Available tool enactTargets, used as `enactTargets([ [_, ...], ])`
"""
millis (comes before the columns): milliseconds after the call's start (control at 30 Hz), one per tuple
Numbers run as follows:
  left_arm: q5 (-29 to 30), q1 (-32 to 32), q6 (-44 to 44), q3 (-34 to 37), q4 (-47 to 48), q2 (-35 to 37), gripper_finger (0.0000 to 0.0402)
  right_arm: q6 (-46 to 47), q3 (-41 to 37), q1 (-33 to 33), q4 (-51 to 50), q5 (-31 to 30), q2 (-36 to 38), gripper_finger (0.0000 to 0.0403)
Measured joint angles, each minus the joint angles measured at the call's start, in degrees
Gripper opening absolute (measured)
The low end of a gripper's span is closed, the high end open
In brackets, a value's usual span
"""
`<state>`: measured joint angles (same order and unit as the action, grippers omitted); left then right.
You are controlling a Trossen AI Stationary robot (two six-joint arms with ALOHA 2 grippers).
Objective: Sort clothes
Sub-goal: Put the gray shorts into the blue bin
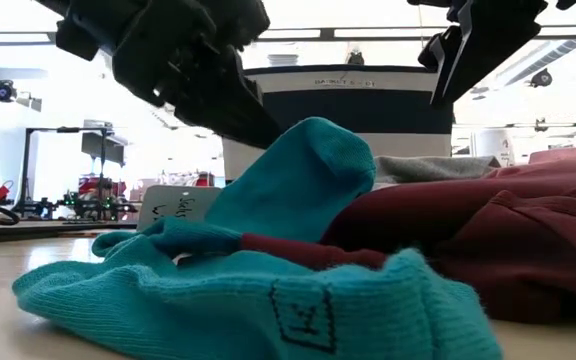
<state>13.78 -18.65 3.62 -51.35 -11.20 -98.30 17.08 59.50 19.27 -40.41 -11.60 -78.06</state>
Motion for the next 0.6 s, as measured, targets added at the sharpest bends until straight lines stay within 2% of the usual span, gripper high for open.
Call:
enactTargets([
  [400,0.02,1.31,3.33,0.00,-1.25,-5.51,0.0219,0.31,-0.76,0.61,2.38,0.00,0.00,0.0098],
  [500,2.77,1.28,3.29,-0.01,-1.19,-6.17,0.0197,0.15,-0.76,0.61,2.53,-0.02,0.00,0.0100],
  [600,9.34,1.22,1.81,-0.37,-0.68,-6.17,0.0140,0.28,-0.76,0.61,2.99,-0.02,0.00,0.0104],
])
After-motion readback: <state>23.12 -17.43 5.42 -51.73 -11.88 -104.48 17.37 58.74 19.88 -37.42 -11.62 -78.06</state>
